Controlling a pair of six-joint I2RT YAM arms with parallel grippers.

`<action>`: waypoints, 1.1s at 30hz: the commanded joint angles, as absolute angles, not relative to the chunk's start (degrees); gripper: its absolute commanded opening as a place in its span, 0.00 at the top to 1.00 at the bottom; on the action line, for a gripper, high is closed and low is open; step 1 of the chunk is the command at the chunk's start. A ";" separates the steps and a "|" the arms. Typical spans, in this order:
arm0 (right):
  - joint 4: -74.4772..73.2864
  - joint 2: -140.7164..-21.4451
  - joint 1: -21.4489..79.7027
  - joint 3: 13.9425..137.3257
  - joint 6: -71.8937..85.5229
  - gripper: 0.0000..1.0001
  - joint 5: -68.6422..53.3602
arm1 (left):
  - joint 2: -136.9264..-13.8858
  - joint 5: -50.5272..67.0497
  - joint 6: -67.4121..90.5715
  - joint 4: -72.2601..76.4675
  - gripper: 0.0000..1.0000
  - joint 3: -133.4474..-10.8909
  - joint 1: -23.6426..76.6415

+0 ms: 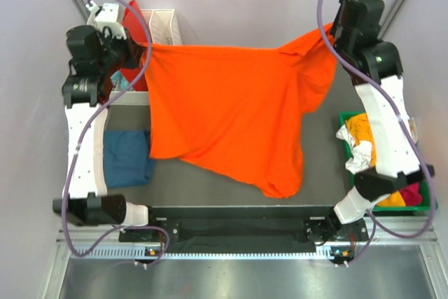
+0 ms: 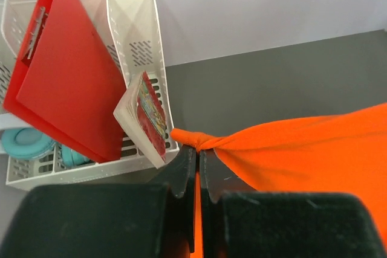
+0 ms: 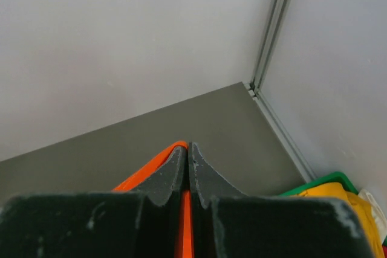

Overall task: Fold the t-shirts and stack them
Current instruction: Flatten out the tshirt

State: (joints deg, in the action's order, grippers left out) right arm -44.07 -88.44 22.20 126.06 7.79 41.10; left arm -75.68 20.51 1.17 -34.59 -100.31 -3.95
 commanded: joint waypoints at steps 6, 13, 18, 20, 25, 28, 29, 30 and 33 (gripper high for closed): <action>-39.03 -101.68 12.57 147.10 11.60 1.00 32.26 | -95.16 16.61 3.51 -22.50 1.00 -119.75 -1.58; -29.81 -93.62 18.09 146.78 5.46 1.00 33.30 | -97.82 15.56 6.15 -20.48 1.00 -133.50 -1.23; -29.53 -88.08 21.18 138.80 2.46 1.00 36.91 | -93.80 15.73 6.42 -20.83 1.00 -128.43 -1.14; -30.15 -85.53 21.71 131.28 3.08 1.00 37.79 | -91.33 16.78 6.68 -20.83 1.00 -121.23 -1.14; -28.04 -72.18 24.86 114.63 1.85 1.00 41.47 | -77.81 20.38 4.67 -20.65 1.00 -104.18 -1.06; -30.40 -66.54 28.11 111.27 0.53 1.00 44.28 | -68.84 20.92 2.65 -22.49 1.00 -96.26 -1.06; -31.11 -65.40 29.26 111.79 0.44 1.00 45.34 | -64.90 20.83 2.29 -23.28 1.00 -95.37 -1.05; -32.59 -63.91 30.40 112.41 -1.82 1.00 46.48 | -63.30 21.00 1.59 -25.64 1.00 -94.93 -1.05; -34.71 -61.97 33.83 116.71 -3.95 1.00 49.83 | -58.28 20.13 0.88 -29.52 1.00 -97.11 -1.14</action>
State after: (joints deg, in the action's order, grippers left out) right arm -34.50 -67.72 30.76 111.09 0.49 43.13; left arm -68.23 20.16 3.36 -29.19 -93.95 -0.93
